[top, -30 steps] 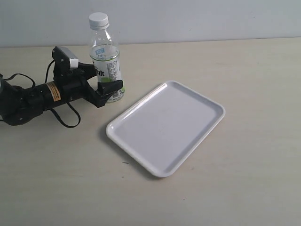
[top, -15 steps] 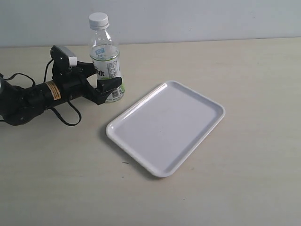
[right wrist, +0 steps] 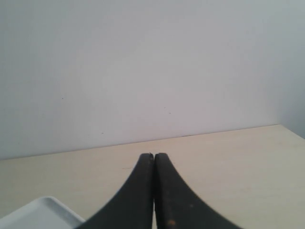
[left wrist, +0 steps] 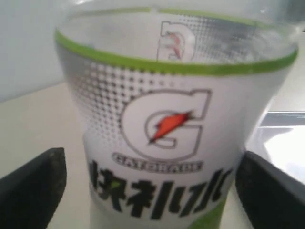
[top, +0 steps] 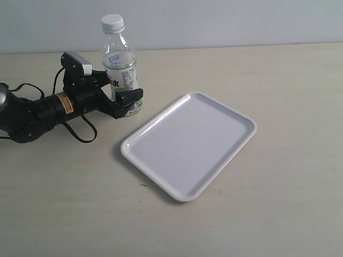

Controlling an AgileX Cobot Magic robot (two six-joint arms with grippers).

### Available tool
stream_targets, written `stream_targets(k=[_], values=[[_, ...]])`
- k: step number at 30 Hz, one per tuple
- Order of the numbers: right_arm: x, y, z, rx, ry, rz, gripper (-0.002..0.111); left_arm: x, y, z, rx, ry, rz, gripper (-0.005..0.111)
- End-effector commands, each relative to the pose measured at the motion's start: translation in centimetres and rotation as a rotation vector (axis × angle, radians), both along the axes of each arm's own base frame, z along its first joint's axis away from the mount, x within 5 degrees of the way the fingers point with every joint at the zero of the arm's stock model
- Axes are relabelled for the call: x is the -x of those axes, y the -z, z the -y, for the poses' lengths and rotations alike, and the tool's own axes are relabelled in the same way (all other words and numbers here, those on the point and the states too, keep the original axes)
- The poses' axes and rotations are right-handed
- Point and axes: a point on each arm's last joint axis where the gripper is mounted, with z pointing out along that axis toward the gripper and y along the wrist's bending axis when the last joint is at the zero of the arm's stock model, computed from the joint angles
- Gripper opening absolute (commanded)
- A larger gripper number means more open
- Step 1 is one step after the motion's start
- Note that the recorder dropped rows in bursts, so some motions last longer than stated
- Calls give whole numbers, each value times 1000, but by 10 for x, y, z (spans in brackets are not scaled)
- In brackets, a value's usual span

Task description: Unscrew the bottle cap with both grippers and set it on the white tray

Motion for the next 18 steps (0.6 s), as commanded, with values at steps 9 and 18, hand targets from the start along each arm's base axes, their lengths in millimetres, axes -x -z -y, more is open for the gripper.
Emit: stream_targets(k=[9,18], values=[[0,1,0,7,-2,5,0,-3,-3,1,10,-26,6,92],[0,1,0,7,-2,5,0,-4,-4,1,16,-35,7,92]])
